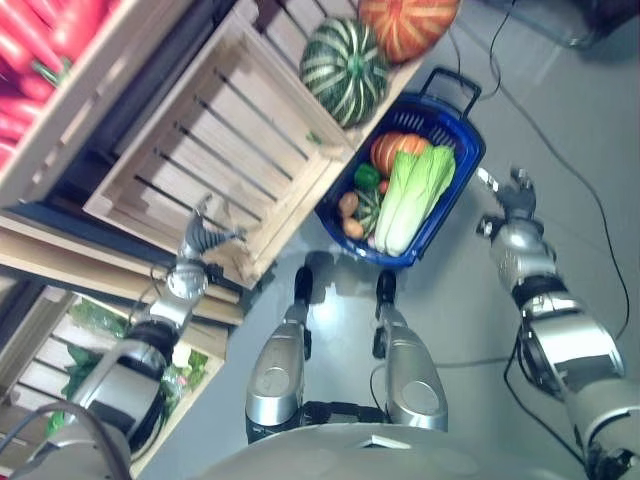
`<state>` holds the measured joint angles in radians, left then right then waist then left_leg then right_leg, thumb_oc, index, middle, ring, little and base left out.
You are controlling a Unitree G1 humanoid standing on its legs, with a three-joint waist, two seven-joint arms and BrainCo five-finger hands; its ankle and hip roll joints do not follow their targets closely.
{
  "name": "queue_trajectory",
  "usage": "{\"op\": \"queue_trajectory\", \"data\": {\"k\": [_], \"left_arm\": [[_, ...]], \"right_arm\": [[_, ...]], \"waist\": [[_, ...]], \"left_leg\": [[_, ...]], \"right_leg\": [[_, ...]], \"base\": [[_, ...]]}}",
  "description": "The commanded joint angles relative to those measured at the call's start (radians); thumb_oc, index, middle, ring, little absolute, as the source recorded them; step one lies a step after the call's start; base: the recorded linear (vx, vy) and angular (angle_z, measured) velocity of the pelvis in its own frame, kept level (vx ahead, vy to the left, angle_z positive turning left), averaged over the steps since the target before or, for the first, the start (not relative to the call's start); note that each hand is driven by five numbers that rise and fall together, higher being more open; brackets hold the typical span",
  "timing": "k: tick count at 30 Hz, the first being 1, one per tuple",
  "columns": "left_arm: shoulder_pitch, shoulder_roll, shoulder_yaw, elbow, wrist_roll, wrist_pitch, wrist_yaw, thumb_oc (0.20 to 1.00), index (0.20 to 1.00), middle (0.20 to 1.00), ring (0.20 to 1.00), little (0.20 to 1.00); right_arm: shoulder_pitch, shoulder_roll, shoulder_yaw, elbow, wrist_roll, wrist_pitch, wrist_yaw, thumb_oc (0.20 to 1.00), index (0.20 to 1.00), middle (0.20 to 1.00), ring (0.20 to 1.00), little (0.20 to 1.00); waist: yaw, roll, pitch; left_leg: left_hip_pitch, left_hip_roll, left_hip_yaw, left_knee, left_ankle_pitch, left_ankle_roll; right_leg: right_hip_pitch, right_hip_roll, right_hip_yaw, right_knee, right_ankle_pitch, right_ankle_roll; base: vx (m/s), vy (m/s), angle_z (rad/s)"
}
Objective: Pick up fruits and vegetables into the basket
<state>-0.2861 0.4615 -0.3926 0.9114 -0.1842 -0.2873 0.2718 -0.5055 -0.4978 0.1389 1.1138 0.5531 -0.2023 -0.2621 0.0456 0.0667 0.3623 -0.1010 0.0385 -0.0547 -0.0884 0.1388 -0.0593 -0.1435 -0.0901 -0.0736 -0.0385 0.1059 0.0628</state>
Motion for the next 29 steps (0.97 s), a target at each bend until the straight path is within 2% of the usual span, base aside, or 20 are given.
{"op": "queue_trajectory", "data": {"k": [1, 4, 7, 12, 18, 29], "left_arm": [[0.067, -0.032, 0.024, 0.128, 0.065, -0.035, -0.082, 1.0, 1.0, 1.0, 1.0, 1.0], [0.132, -0.06, 0.043, 0.19, 0.115, -0.03, -0.151, 1.0, 1.0, 1.0, 1.0, 1.0], [0.175, -0.077, 0.058, 0.262, 0.141, -0.018, -0.221, 1.0, 1.0, 1.0, 1.0, 1.0], [0.214, -0.101, 0.092, 0.339, 0.145, 0.025, -0.292, 1.0, 1.0, 1.0, 1.0, 1.0], [0.236, -0.122, 0.112, 0.367, 0.134, 0.045, -0.347, 1.0, 1.0, 1.0, 1.0, 1.0], [0.24, -0.141, 0.116, 0.38, 0.114, 0.068, -0.386, 1.0, 1.0, 1.0, 1.0, 1.0]], "right_arm": [[0.145, 0.025, -0.022, 0.047, -0.044, -0.042, 0.056, 1.0, 1.0, 1.0, 1.0, 1.0], [0.227, 0.059, -0.042, 0.093, -0.104, -0.005, 0.086, 1.0, 1.0, 1.0, 1.0, 1.0], [0.284, 0.089, -0.039, 0.148, -0.167, 0.066, 0.148, 1.0, 1.0, 1.0, 1.0, 1.0], [0.342, 0.146, -0.016, 0.212, -0.233, 0.154, 0.21, 1.0, 1.0, 1.0, 1.0, 1.0], [0.38, 0.181, 0.002, 0.248, -0.294, 0.213, 0.26, 1.0, 1.0, 1.0, 1.0, 1.0], [0.397, 0.198, 0.019, 0.269, -0.343, 0.254, 0.288, 1.0, 1.0, 1.0, 1.0, 1.0]], "waist": [[-0.018, -0.053, -0.15], [-0.019, -0.057, -0.204], [-0.021, -0.064, -0.249], [-0.025, -0.072, -0.282], [-0.031, -0.073, -0.293], [-0.042, -0.072, -0.304]], "left_leg": [[0.006, -0.044, 0.037, 0.062, -0.103, 0.014], [0.059, -0.034, 0.045, 0.046, -0.11, 0.013], [0.106, -0.022, 0.054, 0.03, -0.119, 0.01], [0.157, -0.011, 0.059, 0.017, -0.136, 0.006], [0.18, -0.005, 0.062, 0.012, -0.151, 0.005], [0.2, 0.005, 0.07, 0.003, -0.162, 0.001]], "right_leg": [[0.053, -0.016, -0.035, 0.052, -0.056, 0.05], [0.101, -0.017, -0.036, 0.032, -0.057, 0.055], [0.144, -0.017, -0.038, 0.015, -0.06, 0.06], [0.194, -0.019, -0.04, 0.007, -0.076, 0.064], [0.216, -0.022, -0.037, -0.003, -0.083, 0.067], [0.235, -0.026, -0.033, -0.031, -0.077, 0.072]], "base": [[0.21, 0.016, -0.02], [0.22, 0.004, -0.06], [0.15, -0.009, -0.17], [0.09, -0.003, -0.01], [0.02, 0.006, -0.02], [0.0, 0.0, 0.0]]}}
